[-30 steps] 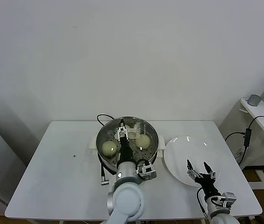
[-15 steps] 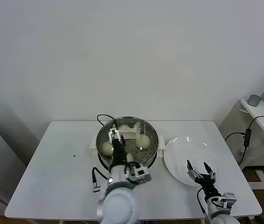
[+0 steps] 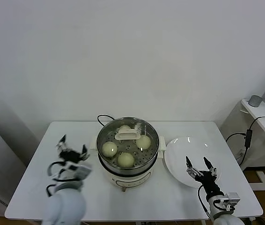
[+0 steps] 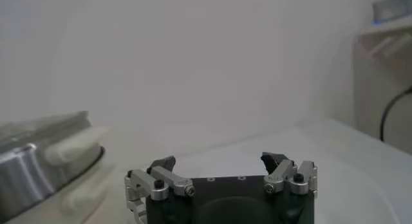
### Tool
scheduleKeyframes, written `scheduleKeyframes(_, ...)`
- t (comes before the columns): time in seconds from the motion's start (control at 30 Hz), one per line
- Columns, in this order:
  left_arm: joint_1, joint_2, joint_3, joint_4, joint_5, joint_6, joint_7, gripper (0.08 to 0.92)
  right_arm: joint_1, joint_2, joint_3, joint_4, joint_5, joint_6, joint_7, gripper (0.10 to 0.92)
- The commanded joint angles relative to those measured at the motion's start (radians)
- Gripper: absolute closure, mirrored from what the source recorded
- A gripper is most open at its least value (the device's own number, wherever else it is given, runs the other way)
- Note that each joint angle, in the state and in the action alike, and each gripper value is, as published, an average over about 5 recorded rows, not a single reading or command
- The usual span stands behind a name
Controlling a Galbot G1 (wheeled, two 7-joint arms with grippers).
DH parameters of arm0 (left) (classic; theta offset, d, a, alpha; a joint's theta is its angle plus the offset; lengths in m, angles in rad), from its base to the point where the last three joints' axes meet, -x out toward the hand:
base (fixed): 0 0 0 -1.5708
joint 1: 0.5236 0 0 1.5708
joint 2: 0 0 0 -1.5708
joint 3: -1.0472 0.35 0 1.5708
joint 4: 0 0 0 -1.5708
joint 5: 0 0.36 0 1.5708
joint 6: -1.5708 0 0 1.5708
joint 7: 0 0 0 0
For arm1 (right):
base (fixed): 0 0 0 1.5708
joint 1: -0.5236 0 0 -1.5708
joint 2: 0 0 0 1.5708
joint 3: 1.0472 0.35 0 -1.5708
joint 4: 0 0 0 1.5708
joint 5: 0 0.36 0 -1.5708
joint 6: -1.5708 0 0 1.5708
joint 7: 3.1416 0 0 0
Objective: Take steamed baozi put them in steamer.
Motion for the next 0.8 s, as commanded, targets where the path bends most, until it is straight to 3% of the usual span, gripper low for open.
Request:
scheduleKeyframes(0.03, 0.222, 0.073, -0.355, 0.101, -0.707, -0.77, -0.07, 0.177, -0.039, 0.019, -0.013, 0.068, -0.058, -0.014, 0.002, 0.203)
scheduleKeyframes(0.2, 0.251, 0.059, -0.329, 0.159, -0.733, -0.862, -0.092, 0.177, -0.068, 0.028, -0.016, 0.08, -0.055, -0.004, 0.009, 0.203)
scheduleKeyframes(0.37, 0.27, 0.049, -0.317, 0.18, -0.739, -0.88, -0.111, 0.177, -0.086, 0.025, -0.018, 0.083, -0.056, -0.001, 0.017, 0.203)
scheduleKeyframes(0.8, 0.376, 0.03, -0.255, 0.112, -0.735, -0.665, -0.138, 0.177, -0.185, -0.013, -0.056, 0.154, -0.076, -0.025, 0.038, 0.203)
